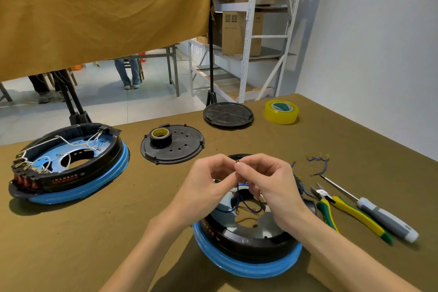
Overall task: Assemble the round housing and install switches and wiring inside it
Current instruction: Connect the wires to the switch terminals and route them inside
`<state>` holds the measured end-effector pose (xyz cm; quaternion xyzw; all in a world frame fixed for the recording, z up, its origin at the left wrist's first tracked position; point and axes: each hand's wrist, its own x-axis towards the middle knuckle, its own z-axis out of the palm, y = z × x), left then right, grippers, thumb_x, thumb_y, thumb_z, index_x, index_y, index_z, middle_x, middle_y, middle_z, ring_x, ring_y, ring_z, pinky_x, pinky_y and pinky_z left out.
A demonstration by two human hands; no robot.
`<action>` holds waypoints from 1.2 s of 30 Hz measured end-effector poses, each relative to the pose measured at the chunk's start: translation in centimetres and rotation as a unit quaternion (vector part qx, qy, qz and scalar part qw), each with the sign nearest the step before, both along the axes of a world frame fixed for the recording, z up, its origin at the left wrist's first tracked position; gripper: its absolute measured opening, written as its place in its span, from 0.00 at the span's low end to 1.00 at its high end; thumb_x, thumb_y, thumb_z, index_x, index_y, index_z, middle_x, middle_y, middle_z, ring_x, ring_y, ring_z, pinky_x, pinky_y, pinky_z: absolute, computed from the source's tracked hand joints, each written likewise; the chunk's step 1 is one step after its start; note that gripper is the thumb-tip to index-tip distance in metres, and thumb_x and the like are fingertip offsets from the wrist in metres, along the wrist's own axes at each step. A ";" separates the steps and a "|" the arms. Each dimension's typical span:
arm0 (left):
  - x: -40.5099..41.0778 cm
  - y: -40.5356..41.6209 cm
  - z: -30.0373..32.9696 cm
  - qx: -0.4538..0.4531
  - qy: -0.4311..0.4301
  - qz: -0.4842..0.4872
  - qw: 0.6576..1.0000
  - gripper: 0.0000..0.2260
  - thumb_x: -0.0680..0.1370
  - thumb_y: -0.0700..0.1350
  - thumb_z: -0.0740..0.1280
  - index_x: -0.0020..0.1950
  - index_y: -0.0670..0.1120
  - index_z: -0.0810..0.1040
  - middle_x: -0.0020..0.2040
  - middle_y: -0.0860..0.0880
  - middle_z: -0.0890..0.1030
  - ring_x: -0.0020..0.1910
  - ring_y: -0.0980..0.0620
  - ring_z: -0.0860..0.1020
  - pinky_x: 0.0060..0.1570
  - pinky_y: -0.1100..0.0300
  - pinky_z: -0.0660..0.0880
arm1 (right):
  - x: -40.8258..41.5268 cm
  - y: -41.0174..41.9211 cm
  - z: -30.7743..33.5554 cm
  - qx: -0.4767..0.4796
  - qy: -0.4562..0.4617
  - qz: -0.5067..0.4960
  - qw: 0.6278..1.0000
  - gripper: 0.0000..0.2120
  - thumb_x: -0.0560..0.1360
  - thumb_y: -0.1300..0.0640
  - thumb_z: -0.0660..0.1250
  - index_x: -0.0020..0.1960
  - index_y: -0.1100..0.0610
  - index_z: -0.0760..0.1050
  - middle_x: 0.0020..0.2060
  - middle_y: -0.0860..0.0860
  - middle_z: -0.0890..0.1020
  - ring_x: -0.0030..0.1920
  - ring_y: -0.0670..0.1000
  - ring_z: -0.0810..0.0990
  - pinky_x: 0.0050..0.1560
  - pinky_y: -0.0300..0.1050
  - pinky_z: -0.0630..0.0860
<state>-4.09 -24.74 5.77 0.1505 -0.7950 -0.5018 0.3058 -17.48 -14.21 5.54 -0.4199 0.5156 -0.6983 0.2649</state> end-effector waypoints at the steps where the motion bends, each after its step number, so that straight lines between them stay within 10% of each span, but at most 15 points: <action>1: -0.1 0.0 -0.2 0.008 0.010 0.003 1.000 0.04 0.81 0.42 0.71 0.53 0.47 0.85 0.45 0.51 0.88 0.46 0.53 0.87 0.48 0.59 0.83 | -0.1 0.0 0.0 0.002 -0.001 0.003 1.000 0.02 0.75 0.64 0.75 0.45 0.60 0.86 0.30 0.49 0.83 0.28 0.43 0.79 0.30 0.32 0.74; 8: -0.2 -0.8 -1.5 0.011 -0.042 0.043 0.998 0.03 0.79 0.44 0.74 0.50 0.49 0.88 0.41 0.54 0.88 0.42 0.56 0.87 0.46 0.61 0.82 | -2.7 0.5 -0.4 0.074 0.146 -0.118 0.979 0.10 0.77 0.63 0.73 0.55 0.50 0.81 0.33 0.50 0.82 0.31 0.46 0.77 0.36 0.41 0.75; 13: -0.6 -0.2 -1.9 -0.022 -0.022 0.046 0.998 0.04 0.79 0.45 0.73 0.51 0.52 0.88 0.43 0.56 0.87 0.44 0.56 0.86 0.47 0.57 0.83 | -6.1 0.9 -1.7 0.251 0.396 -0.282 0.837 0.07 0.80 0.54 0.68 0.58 0.48 0.78 0.50 0.46 0.79 0.53 0.49 0.77 0.59 0.54 0.71; 19: -1.0 0.4 -1.6 -0.117 0.130 0.082 0.981 0.06 0.77 0.42 0.75 0.54 0.48 0.87 0.47 0.56 0.87 0.46 0.53 0.86 0.47 0.57 0.83 | -7.1 0.3 -2.9 0.340 0.346 -0.181 0.856 0.10 0.84 0.49 0.61 0.61 0.51 0.74 0.42 0.47 0.80 0.37 0.48 0.79 0.35 0.46 0.70; 32: -0.3 -0.9 -1.8 -0.196 -0.001 0.038 0.980 0.06 0.74 0.44 0.79 0.49 0.53 0.89 0.43 0.60 0.84 0.44 0.55 0.84 0.44 0.65 0.79 | -6.9 0.5 -2.8 0.329 0.324 -0.168 0.871 0.11 0.83 0.49 0.64 0.62 0.52 0.73 0.44 0.48 0.81 0.39 0.48 0.80 0.38 0.45 0.74; 36: -0.1 -1.0 -1.0 -0.090 0.075 0.046 0.992 0.06 0.74 0.45 0.77 0.50 0.50 0.88 0.45 0.53 0.86 0.45 0.49 0.86 0.45 0.59 0.83 | -6.9 0.5 -2.9 0.320 0.317 -0.163 0.878 0.08 0.83 0.49 0.62 0.58 0.51 0.73 0.40 0.49 0.81 0.36 0.48 0.78 0.33 0.44 0.69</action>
